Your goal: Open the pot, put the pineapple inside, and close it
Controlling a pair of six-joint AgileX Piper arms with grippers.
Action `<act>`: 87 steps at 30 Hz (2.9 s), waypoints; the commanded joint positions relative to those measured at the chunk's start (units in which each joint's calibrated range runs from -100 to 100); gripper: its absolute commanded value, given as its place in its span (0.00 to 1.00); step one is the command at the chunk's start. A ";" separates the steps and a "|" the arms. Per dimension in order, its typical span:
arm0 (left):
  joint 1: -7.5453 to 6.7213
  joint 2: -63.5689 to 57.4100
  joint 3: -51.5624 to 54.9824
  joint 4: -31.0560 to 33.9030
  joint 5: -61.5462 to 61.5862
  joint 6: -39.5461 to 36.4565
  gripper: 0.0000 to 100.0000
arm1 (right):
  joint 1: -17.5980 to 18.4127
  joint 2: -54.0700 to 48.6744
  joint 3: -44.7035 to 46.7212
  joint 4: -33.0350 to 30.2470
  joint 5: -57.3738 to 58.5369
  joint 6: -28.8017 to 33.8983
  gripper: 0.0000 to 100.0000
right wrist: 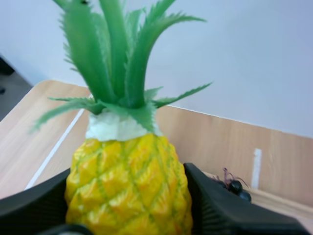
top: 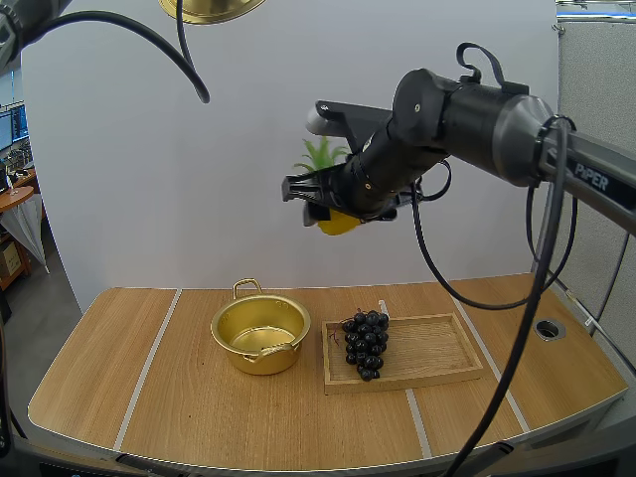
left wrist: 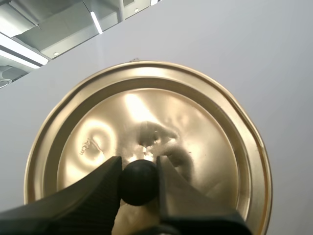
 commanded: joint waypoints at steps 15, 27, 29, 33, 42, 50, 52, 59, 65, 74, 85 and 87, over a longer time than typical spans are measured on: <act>-0.09 -0.63 -0.58 0.28 -1.97 -0.56 0.00 | 8.36 23.79 -0.45 1.86 -17.92 -9.76 0.00; -0.09 -0.63 -0.58 0.28 -1.97 -0.56 0.00 | 9.30 37.88 -0.45 -9.72 -26.66 -6.38 0.00; -0.09 -0.63 -0.58 0.28 -1.97 -0.56 0.00 | 9.30 39.36 -0.45 -10.45 -27.24 -5.93 0.00; -0.09 -0.63 -0.58 0.28 -1.97 -0.56 0.00 | 9.30 41.78 -0.45 -10.57 -28.21 -5.93 0.00; -0.09 -0.63 -0.58 0.28 -1.97 -0.56 0.00 | 9.30 43.39 -2.54 -8.31 -27.96 -5.93 0.00; -0.09 -0.63 -0.58 0.28 -1.97 -0.56 0.00 | 9.30 46.39 -3.94 -5.15 -25.13 -8.10 0.13; -0.09 -0.63 -0.58 0.28 -1.97 -0.56 0.00 | 9.30 46.69 -3.94 -4.69 -25.13 -8.20 0.43; -0.09 -0.63 -0.58 0.28 -1.97 -0.56 0.00 | 9.30 46.93 -4.28 -4.61 -24.55 -8.20 1.00; -0.09 -0.63 -0.58 0.28 -1.97 -0.56 0.00 | 9.30 45.64 -4.27 -4.28 -21.98 -8.20 1.00; -0.09 -0.63 -0.58 0.28 -1.97 -0.56 0.00 | 9.30 33.34 -4.27 -4.28 -13.24 -8.20 1.00; -0.09 -0.63 -0.58 0.28 -1.97 -0.56 0.00 | 9.30 13.56 -4.27 0.45 -5.77 -8.20 1.00; -0.09 -0.63 -0.58 0.28 -1.97 -0.56 0.00 | 9.30 10.86 -4.27 0.80 -5.48 -8.20 1.00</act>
